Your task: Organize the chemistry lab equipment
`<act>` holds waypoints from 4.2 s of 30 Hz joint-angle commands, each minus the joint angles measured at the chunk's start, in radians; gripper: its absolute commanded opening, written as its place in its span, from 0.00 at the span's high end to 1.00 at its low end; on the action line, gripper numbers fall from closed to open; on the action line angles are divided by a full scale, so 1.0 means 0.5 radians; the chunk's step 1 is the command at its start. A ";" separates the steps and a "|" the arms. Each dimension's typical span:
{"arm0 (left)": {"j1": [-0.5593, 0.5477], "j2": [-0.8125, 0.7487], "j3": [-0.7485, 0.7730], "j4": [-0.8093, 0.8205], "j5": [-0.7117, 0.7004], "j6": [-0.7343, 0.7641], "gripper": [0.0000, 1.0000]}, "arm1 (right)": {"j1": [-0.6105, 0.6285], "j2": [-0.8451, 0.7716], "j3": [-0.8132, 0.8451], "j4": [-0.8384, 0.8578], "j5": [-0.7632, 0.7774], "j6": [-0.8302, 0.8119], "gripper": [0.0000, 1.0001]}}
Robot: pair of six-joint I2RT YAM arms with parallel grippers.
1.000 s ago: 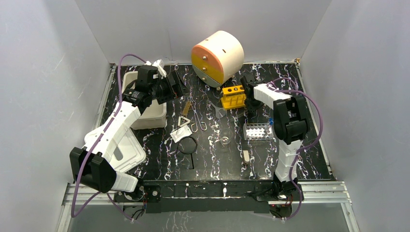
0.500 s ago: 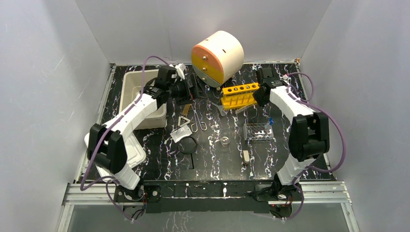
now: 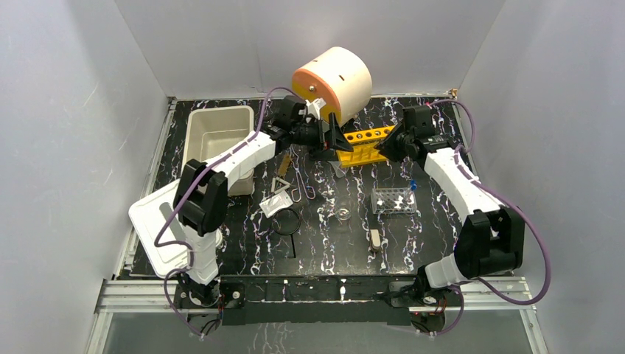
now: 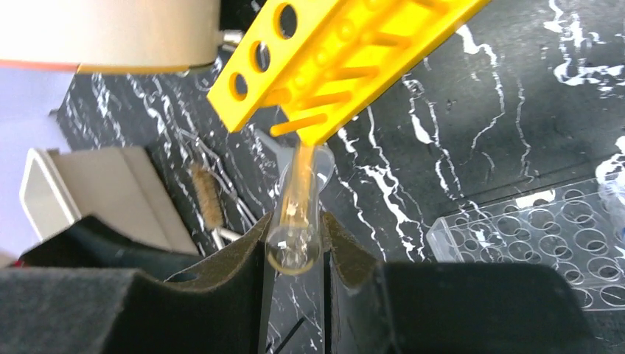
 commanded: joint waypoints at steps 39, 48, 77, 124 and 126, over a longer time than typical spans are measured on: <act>-0.089 -0.109 0.123 -0.453 -0.460 0.408 0.08 | -0.004 0.690 0.249 -0.172 0.536 -0.374 0.30; -0.074 -0.134 0.098 -0.470 -0.493 0.425 0.08 | 0.014 0.638 0.214 -0.487 0.639 0.327 0.27; -0.016 -0.192 0.018 -0.491 -0.517 0.447 0.07 | 0.031 1.075 0.442 -0.594 0.839 0.718 0.58; -0.064 0.212 0.509 -0.351 0.101 0.416 0.02 | 0.013 0.114 0.123 -0.170 0.434 0.309 0.76; -0.093 0.302 0.586 -0.351 0.142 0.379 0.02 | 0.011 0.062 0.104 -0.169 0.379 0.296 0.76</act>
